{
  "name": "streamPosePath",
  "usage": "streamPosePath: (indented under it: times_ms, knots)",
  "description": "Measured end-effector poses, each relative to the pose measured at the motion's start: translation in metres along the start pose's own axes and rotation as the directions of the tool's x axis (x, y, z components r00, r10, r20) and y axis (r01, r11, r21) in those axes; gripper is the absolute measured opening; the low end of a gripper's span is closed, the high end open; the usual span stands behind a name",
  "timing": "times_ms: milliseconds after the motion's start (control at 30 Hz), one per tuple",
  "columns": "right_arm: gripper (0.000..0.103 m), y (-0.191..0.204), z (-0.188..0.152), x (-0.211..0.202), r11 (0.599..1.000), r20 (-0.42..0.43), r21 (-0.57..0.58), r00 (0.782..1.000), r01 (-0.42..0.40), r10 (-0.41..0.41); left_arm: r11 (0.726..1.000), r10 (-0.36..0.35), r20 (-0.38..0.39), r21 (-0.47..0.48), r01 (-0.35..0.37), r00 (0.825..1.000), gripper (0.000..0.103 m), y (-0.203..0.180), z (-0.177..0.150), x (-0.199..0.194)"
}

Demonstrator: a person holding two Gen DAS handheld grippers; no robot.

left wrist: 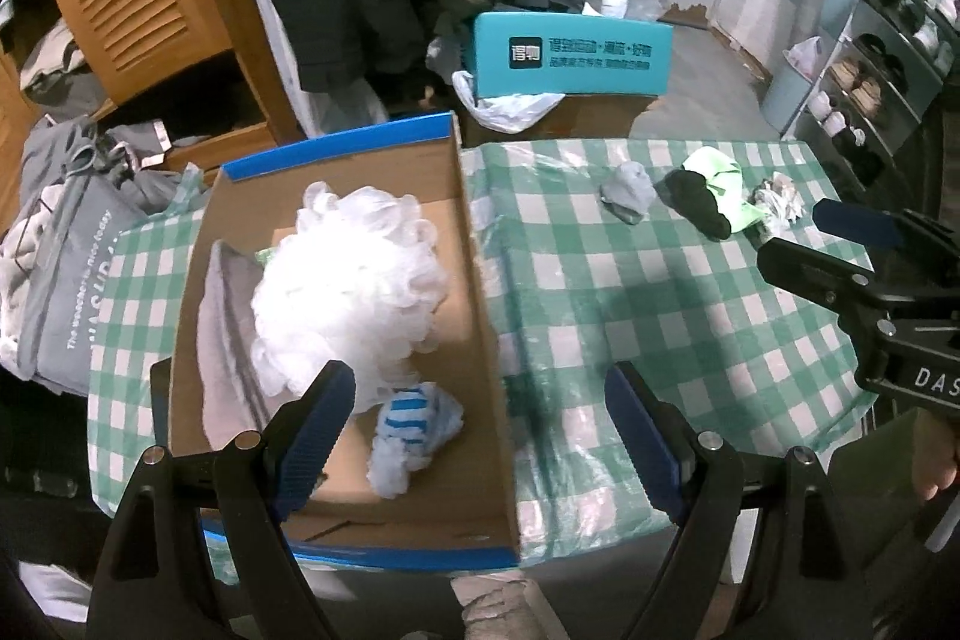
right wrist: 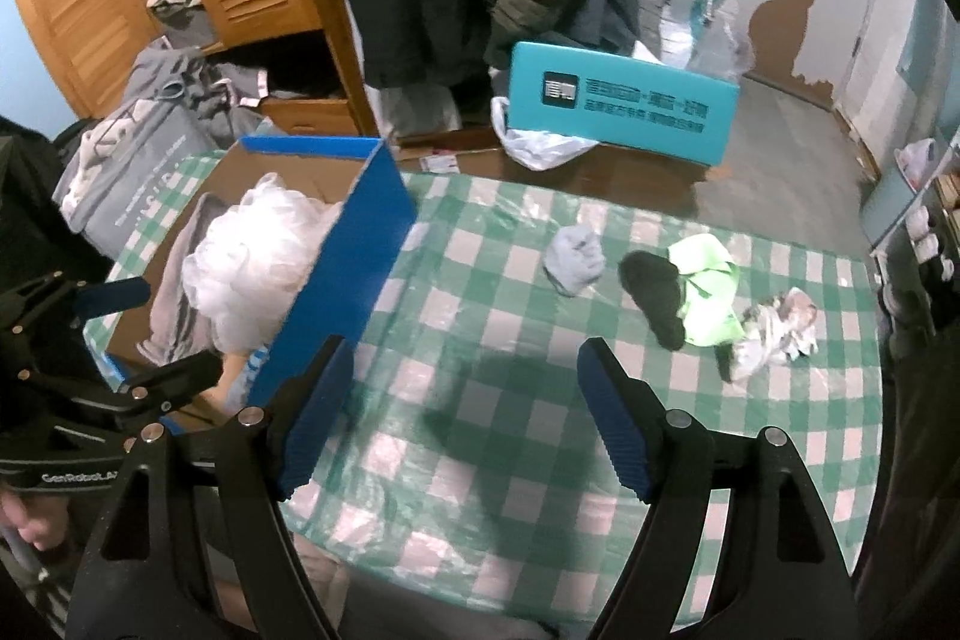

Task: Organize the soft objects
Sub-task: 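Move both tools from the box over the socks and cloths on the table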

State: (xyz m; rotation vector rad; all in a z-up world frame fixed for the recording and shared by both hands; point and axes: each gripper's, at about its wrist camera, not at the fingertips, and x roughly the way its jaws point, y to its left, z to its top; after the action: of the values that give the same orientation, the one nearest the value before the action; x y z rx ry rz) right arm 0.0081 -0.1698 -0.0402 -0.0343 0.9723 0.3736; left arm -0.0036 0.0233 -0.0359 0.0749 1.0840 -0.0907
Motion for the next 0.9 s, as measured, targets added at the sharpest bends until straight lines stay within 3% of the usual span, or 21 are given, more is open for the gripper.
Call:
streamPosePath:
  times_ms: [900]
  knots:
    - [0.078, -0.118, -0.032, -0.003, 0.967, -0.042, 0.201, 0.988, 0.155, -0.150, 0.996, -0.041, -0.059, 0.081, 0.046, 0.997, 0.087, -0.072, 0.022, 0.035]
